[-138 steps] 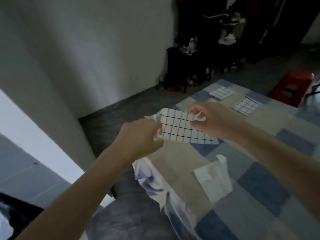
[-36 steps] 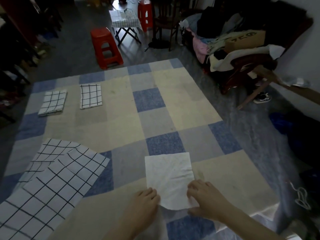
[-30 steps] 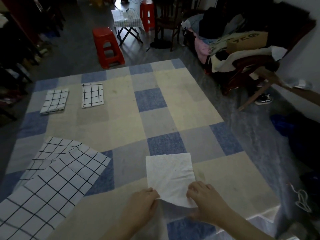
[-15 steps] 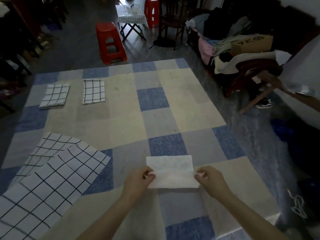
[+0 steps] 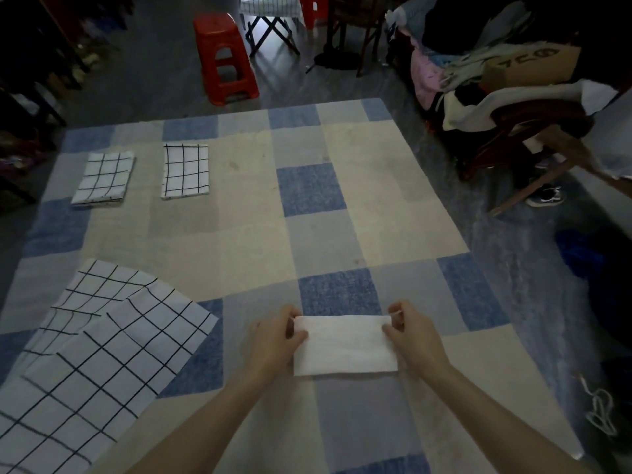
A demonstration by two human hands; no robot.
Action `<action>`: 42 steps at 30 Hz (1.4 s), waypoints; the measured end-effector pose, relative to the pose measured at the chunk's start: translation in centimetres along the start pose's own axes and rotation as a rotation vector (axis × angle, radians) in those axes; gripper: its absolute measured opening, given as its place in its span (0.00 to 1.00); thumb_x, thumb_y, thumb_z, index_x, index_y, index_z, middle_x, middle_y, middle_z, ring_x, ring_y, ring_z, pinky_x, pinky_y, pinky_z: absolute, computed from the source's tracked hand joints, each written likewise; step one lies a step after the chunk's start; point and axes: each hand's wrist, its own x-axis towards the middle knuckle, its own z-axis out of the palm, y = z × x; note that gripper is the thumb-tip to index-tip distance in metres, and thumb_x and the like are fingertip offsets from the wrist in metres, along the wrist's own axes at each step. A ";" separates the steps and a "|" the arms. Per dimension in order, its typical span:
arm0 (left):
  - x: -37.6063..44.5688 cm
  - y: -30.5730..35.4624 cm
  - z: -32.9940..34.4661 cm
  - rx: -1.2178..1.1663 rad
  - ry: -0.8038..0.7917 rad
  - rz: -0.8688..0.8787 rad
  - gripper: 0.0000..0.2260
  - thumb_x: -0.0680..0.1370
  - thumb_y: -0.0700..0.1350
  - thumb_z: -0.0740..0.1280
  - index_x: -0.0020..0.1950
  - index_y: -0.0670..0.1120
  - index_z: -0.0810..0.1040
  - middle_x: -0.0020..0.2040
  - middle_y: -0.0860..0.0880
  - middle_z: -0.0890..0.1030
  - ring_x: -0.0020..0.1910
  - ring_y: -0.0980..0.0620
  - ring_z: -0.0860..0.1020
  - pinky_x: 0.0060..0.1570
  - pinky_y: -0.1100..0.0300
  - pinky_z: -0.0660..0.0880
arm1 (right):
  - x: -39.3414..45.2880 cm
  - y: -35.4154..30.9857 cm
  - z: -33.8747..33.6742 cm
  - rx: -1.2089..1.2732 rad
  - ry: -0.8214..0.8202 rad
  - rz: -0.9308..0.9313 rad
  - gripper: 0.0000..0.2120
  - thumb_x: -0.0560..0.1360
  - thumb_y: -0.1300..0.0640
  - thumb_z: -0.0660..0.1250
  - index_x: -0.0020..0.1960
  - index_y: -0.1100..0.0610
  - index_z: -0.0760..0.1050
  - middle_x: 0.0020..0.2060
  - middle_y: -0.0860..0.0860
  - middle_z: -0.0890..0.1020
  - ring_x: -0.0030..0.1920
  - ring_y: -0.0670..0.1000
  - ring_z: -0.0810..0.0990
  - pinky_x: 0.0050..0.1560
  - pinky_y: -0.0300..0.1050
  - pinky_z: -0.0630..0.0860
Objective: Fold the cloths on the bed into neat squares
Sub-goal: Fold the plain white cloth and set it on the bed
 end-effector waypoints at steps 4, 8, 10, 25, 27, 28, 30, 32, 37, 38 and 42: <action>0.4 -0.7 0.4 0.263 0.064 0.139 0.17 0.73 0.50 0.70 0.60 0.56 0.71 0.49 0.55 0.77 0.47 0.53 0.76 0.50 0.55 0.74 | 0.2 0.2 0.4 -0.025 -0.010 -0.008 0.10 0.74 0.56 0.68 0.55 0.52 0.72 0.39 0.46 0.78 0.40 0.47 0.77 0.41 0.43 0.71; -0.3 -0.2 2.7 0.452 0.213 0.587 0.27 0.62 0.41 0.76 0.58 0.51 0.72 0.58 0.49 0.74 0.53 0.48 0.71 0.53 0.55 0.69 | -0.1 0.1 0.7 0.058 0.015 0.017 0.16 0.75 0.56 0.68 0.61 0.53 0.71 0.38 0.46 0.79 0.40 0.45 0.78 0.41 0.41 0.73; -0.9 -0.4 4.2 0.449 0.095 0.754 0.23 0.69 0.43 0.70 0.64 0.50 0.71 0.67 0.48 0.72 0.62 0.47 0.70 0.61 0.54 0.67 | -0.6 0.2 0.8 0.094 0.034 0.046 0.19 0.74 0.55 0.70 0.63 0.54 0.70 0.35 0.47 0.78 0.38 0.45 0.78 0.40 0.44 0.75; -3.9 -2.3 7.2 0.695 -0.151 0.717 0.27 0.79 0.59 0.55 0.78 0.53 0.59 0.78 0.46 0.60 0.76 0.42 0.58 0.68 0.43 0.55 | -6.2 1.0 2.9 0.019 0.069 0.175 0.12 0.73 0.52 0.69 0.49 0.52 0.65 0.48 0.50 0.71 0.49 0.55 0.75 0.47 0.49 0.71; -4.1 -2.3 7.1 0.700 -0.161 0.708 0.27 0.79 0.59 0.56 0.77 0.53 0.60 0.77 0.45 0.60 0.76 0.41 0.58 0.68 0.43 0.55 | -6.3 1.1 2.8 -0.002 0.067 0.195 0.12 0.73 0.53 0.69 0.49 0.52 0.66 0.48 0.50 0.71 0.48 0.54 0.74 0.46 0.48 0.70; -4.1 -2.3 7.1 0.700 -0.165 0.705 0.27 0.79 0.59 0.56 0.77 0.53 0.60 0.77 0.45 0.60 0.76 0.41 0.58 0.68 0.43 0.55 | -6.3 1.2 2.7 -0.015 0.062 0.209 0.12 0.73 0.53 0.69 0.49 0.52 0.65 0.48 0.50 0.70 0.47 0.53 0.74 0.46 0.48 0.70; -4.2 -2.2 7.1 0.709 -0.182 0.689 0.27 0.79 0.59 0.56 0.77 0.53 0.60 0.77 0.45 0.60 0.76 0.42 0.56 0.68 0.43 0.54 | -6.4 1.2 2.6 -0.024 0.058 0.213 0.13 0.73 0.54 0.69 0.49 0.52 0.64 0.48 0.49 0.69 0.47 0.54 0.74 0.46 0.49 0.71; -4.0 -2.2 7.0 0.723 -0.205 0.669 0.28 0.78 0.61 0.55 0.78 0.55 0.58 0.78 0.45 0.60 0.76 0.42 0.55 0.69 0.44 0.53 | -6.5 1.3 2.7 -0.021 0.091 0.155 0.14 0.72 0.58 0.69 0.50 0.51 0.64 0.49 0.49 0.67 0.49 0.57 0.75 0.48 0.51 0.73; -3.6 -2.3 6.9 0.762 -0.263 0.651 0.28 0.79 0.63 0.53 0.78 0.58 0.55 0.78 0.47 0.59 0.76 0.42 0.55 0.69 0.45 0.50 | -6.8 0.3 4.2 -0.105 0.219 -0.178 0.17 0.73 0.55 0.63 0.62 0.53 0.68 0.59 0.53 0.71 0.56 0.56 0.76 0.53 0.53 0.77; -3.5 -2.4 7.0 0.757 -0.261 0.650 0.28 0.79 0.63 0.53 0.78 0.58 0.56 0.78 0.47 0.59 0.76 0.43 0.55 0.69 0.45 0.50 | -7.0 0.1 4.9 -0.110 0.203 -0.241 0.20 0.75 0.51 0.60 0.65 0.52 0.66 0.63 0.53 0.71 0.59 0.54 0.76 0.55 0.52 0.76; -3.6 -2.3 7.1 0.708 -0.276 0.638 0.34 0.77 0.60 0.56 0.79 0.54 0.46 0.79 0.48 0.54 0.76 0.44 0.53 0.68 0.45 0.53 | -8.5 0.5 8.3 -0.141 -0.047 -0.375 0.31 0.77 0.41 0.53 0.77 0.46 0.49 0.77 0.47 0.52 0.73 0.45 0.58 0.72 0.42 0.56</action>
